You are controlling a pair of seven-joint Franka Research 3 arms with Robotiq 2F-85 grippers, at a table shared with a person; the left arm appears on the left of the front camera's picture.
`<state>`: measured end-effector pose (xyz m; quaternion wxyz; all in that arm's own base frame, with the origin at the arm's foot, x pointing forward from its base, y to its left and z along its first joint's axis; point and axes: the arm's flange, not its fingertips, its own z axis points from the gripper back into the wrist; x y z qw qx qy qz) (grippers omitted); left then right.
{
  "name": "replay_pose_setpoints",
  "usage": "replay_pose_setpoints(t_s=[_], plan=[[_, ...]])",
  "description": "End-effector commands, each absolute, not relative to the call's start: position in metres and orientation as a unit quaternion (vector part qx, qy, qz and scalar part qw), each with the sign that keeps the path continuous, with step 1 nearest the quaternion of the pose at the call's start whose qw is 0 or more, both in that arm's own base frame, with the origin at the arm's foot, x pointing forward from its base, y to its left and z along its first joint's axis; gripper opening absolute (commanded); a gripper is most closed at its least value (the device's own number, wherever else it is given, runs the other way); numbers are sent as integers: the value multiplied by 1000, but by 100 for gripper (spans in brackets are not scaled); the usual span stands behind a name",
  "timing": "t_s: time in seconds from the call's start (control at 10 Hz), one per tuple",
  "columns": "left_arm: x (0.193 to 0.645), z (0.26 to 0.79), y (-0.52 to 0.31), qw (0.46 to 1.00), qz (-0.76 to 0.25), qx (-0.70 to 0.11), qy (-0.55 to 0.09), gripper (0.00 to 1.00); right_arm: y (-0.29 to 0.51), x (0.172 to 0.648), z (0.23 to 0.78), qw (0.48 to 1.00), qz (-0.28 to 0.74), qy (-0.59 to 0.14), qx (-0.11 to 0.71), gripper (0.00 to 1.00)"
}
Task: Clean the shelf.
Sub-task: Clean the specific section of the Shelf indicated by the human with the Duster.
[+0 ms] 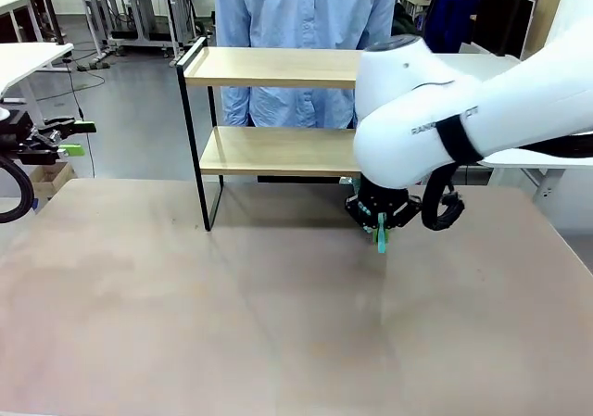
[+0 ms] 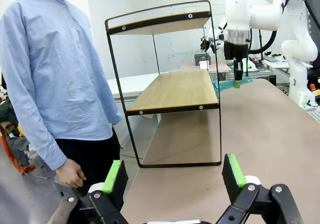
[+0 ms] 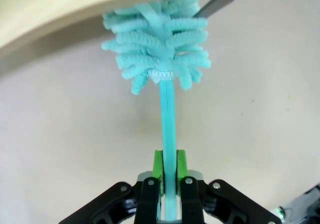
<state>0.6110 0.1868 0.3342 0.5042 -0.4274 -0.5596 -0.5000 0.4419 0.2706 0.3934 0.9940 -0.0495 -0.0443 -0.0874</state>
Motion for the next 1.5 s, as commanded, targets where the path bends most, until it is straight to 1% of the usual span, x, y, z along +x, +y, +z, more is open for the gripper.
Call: replay_pose_setpoints(t_s=[0.0,0.1,0.2,0.4,0.6,0.7,0.9,1.1,1.3,1.4], plan=[[610,338,186,503,-502,-426,-560,100,241,416,412,997,-42,-53,-20,13],[610,338,186,503,-502,-426,-560,100,233,412,421,998,-23,-61,-22,13],[610,338,186,503,-502,-426,-560,100,223,407,430,998,17,-63,-12,13],[610,338,186,503,-502,-426,-560,100,199,394,449,993,103,-53,37,13],[610,338,186,503,-502,-426,-560,100,182,384,457,984,169,-32,51,13],[610,338,186,503,-502,-426,-560,100,177,378,458,976,208,-37,44,13],[610,338,186,503,-502,-426,-560,100,162,361,469,948,307,-42,66,13],[610,338,186,503,-502,-426,-560,100,137,340,483,921,381,-26,79,13],[610,338,186,503,-502,-426,-560,100,104,317,505,904,419,-1,82,13],[610,338,186,503,-502,-426,-560,100,92,302,519,894,440,0,88,13]])
